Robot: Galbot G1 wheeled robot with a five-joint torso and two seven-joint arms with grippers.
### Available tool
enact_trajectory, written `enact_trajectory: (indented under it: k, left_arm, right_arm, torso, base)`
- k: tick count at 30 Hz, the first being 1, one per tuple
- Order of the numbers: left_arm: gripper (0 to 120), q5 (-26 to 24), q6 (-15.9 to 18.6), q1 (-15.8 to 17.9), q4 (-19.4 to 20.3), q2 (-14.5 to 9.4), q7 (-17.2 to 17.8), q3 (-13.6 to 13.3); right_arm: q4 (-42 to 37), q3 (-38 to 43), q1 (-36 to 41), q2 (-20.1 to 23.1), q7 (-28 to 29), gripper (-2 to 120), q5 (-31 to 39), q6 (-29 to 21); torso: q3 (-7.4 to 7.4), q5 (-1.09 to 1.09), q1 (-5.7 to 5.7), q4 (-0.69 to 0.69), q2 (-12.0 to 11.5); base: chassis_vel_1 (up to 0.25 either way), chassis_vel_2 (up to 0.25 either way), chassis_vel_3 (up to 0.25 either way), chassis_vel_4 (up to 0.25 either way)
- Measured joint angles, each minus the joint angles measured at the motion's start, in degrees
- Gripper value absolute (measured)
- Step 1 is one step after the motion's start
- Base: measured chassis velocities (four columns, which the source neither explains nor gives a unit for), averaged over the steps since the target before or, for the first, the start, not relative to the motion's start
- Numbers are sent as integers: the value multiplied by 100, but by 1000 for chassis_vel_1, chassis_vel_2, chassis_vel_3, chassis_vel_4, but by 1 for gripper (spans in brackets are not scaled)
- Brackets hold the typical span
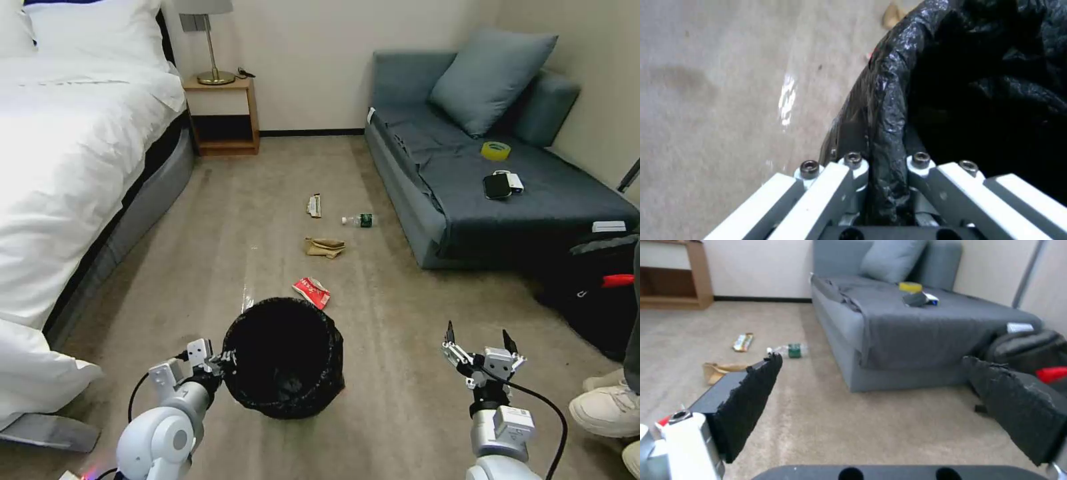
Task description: Pick up the trash bin, then pick up the garbage on the floor and place it into the trash bin.
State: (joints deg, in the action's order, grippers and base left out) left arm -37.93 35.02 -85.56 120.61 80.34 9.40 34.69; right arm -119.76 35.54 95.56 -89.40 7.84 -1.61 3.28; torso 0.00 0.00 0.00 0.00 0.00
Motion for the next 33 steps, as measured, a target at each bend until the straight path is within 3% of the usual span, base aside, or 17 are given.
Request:
enact_trajectory:
  k: [5, 11, 33]
  left_arm:
    - [4, 87, -3, -96, 338, 32, 25, 106]
    - [4, 216, -34, -177, 435, 96, 57, 217]
    - [4, -12, -73, -96, 434, 113, 181, 335]
  right_arm:
    - [-101, -8, 21, 39, -181, 100, -95, 126]
    - [-175, -10, 132, 89, -484, 100, 38, 333]
    - [-221, -67, 238, 232, -902, 100, 243, 475]
  torso:
    - [0, 1, 0, 0, 0]
    - [0, 0, 0, 1, 0]
    - [0, 0, 0, 0, 0]
  base:
    - [0, 0, 0, 0]
    - [0, 0, 0, 0]
    - [0, 0, 0, 0]
